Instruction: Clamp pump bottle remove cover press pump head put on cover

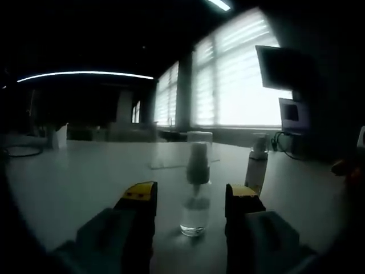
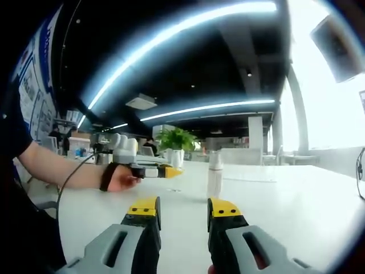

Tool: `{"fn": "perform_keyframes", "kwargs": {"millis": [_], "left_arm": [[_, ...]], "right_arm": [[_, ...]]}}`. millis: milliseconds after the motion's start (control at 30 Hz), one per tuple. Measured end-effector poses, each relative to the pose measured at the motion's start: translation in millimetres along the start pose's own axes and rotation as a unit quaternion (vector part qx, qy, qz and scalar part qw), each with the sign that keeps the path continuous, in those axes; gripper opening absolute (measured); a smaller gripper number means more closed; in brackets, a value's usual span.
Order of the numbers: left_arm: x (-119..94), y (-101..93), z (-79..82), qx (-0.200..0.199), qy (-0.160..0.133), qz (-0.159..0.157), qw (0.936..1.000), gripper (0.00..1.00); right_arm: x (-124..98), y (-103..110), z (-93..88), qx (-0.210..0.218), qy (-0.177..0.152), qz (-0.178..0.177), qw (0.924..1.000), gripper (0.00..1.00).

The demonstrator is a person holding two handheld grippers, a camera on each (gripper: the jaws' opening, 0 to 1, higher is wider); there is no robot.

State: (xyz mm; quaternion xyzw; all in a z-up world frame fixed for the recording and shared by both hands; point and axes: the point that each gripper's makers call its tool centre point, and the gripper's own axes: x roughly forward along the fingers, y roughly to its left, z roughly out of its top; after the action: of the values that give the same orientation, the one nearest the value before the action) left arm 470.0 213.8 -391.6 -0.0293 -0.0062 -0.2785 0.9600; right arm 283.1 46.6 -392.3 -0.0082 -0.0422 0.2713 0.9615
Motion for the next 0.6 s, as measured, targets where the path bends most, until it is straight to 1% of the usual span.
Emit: {"fn": "perform_keyframes", "kwargs": {"millis": [67, 233, 333, 433, 600], "left_arm": [[5, 1.4, 2.3, 0.001, -0.004, 0.0, 1.0, 0.36], [18, -5.0, 1.8, 0.005, 0.0, -0.004, 1.0, 0.36], [20, -9.2, 2.6, 0.008, 0.001, -0.009, 0.9999, 0.34], [22, -8.1, 3.1, 0.008, 0.001, -0.009, 0.9999, 0.34], [24, -5.9, -2.4, 0.009, 0.007, -0.005, 0.9999, 0.33]], "right_arm": [[0, 0, 0.0, 0.0, 0.0, 0.001, 1.0, 0.27], [0, 0, 0.0, 0.0, -0.001, 0.001, 1.0, 0.27], [0, 0, 0.1, 0.001, -0.001, 0.0, 1.0, 0.27], [0, 0, 0.1, 0.0, -0.001, 0.001, 1.0, 0.27], [0, 1, 0.6, 0.0, -0.001, 0.002, 1.0, 0.27]]}}
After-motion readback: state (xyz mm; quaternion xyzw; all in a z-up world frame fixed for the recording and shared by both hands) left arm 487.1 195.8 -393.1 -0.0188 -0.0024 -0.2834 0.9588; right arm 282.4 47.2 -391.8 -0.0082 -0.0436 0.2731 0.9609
